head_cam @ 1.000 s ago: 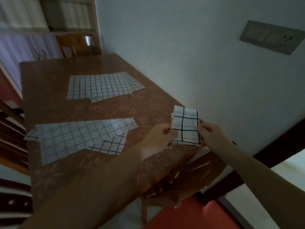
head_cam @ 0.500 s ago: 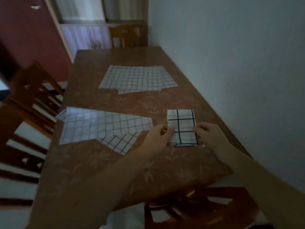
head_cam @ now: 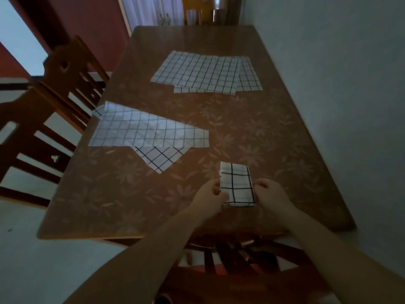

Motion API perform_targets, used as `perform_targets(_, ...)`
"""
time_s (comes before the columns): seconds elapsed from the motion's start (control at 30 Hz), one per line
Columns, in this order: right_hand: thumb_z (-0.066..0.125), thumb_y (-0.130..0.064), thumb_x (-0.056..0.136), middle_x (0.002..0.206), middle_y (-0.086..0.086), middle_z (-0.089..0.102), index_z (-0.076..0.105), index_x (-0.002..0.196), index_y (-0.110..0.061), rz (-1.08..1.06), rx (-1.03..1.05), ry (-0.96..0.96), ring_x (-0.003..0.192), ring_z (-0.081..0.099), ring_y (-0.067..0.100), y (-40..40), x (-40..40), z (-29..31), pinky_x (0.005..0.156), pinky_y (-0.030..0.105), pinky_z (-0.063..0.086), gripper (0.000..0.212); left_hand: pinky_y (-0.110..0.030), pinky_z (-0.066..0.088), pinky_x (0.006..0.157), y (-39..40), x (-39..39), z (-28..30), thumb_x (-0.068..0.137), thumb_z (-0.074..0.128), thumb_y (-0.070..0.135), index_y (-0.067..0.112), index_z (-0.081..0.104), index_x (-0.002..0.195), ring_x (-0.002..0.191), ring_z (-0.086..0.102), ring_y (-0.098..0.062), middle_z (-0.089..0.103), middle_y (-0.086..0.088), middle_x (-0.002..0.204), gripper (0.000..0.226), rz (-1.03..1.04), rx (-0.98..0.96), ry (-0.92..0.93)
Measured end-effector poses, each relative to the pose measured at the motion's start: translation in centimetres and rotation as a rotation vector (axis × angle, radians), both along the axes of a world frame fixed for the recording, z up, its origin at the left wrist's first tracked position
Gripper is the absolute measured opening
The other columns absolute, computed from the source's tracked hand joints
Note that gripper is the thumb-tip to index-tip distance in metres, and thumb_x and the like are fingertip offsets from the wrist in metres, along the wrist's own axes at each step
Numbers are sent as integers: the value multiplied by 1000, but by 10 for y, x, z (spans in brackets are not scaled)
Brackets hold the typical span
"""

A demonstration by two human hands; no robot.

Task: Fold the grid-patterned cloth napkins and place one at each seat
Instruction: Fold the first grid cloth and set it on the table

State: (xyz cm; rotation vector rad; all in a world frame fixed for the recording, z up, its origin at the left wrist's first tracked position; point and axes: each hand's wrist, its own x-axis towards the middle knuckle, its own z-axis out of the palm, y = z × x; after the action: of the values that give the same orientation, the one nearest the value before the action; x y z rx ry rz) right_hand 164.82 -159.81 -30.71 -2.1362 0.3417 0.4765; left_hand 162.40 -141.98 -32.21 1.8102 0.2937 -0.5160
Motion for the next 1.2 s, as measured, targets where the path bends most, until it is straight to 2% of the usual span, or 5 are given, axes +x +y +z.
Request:
perform_targets(0.13,54,-13,93,103,6,62,61,111,-11,33,-40,127,89,61,21,-5,-15,-30,73,35,54,19,-39,55,89,-7,-11,-31,94,59,15,20,53,127,105,63,-24,64,-4,122,34,-20,62,107)
perform_targets(0.3,55,-8,91,97,3,59,60,110,-10,55,-71,106,85,57,19,-7,-19,-44,58,24,45,19,-27,51,79,-13,-16,-43,94,51,9,17,46,138,108,61,-20,60,-3,127,45,-151,112,136)
perform_targets(0.47,55,-7,90,92,1,57,55,99,-17,96,-128,77,83,56,18,-15,-15,-47,62,26,43,13,-21,50,64,-24,-15,-51,99,46,20,21,48,135,97,66,-20,63,-1,120,36,-163,99,159)
perform_targets(1.0,61,-14,89,82,-7,55,59,96,-20,73,-217,25,75,53,9,-33,-10,-63,54,19,37,10,-25,51,85,-44,-9,-60,98,48,15,17,57,127,104,62,-17,65,-3,122,30,-99,294,-20)
perform_targets(1.2,63,-16,87,80,-8,58,57,90,-24,68,-249,33,76,56,9,-36,-7,-69,58,24,43,10,-37,54,85,-40,-8,-57,92,49,41,28,53,126,98,64,-21,68,2,111,36,-263,613,-97)
